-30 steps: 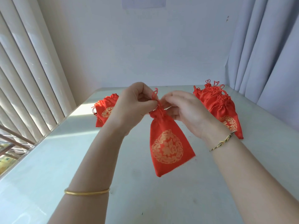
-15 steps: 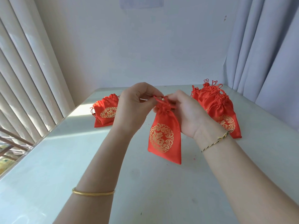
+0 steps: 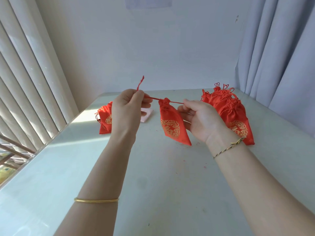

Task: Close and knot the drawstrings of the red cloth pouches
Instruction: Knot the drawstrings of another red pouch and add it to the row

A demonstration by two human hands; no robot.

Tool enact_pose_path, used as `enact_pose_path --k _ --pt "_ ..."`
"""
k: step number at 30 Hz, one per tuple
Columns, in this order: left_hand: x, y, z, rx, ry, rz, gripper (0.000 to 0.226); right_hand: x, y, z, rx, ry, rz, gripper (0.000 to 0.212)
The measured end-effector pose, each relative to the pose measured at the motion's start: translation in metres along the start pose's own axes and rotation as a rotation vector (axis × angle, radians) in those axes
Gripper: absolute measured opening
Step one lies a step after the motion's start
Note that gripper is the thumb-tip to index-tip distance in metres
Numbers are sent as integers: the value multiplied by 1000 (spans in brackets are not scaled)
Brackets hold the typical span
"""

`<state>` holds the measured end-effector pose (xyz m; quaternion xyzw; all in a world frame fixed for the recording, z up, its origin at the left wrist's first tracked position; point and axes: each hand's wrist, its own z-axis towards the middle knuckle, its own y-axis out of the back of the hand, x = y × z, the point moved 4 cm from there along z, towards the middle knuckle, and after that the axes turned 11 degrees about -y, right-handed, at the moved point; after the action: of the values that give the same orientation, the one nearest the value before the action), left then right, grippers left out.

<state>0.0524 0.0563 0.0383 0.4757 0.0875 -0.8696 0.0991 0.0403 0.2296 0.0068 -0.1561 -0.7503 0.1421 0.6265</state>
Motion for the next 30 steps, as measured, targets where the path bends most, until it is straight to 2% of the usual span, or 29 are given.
enact_pose_path --k 3,8,12,15,19,22,25,27,30 --pt "0 -2 -2 -67 3 -56 27 -8 6 3 -109 1 -63 28" --pt "-10 -18 -9 144 1 -277 24 -11 6 3 -140 -26 -172 27" --pt "-6 -11 -5 214 37 -25 12 9 -4 -10 -81 101 -342 25" --pt "-4 -10 -6 264 105 71 18 17 -18 -21 38 146 -374 25" --pt "-6 -13 -8 437 80 176 7 17 -25 -27 16 217 -417 24" --pt "-7 -16 -10 538 82 164 17 16 -25 -28 8 229 -394 22" --pt "-8 -19 -12 602 102 137 15 15 -26 -28 30 238 -381 20" --pt "-6 -20 -12 578 102 136 12 13 -27 -27 58 209 -337 21" --pt "-3 -18 -10 513 110 107 12 9 -29 -25 85 67 -302 22"
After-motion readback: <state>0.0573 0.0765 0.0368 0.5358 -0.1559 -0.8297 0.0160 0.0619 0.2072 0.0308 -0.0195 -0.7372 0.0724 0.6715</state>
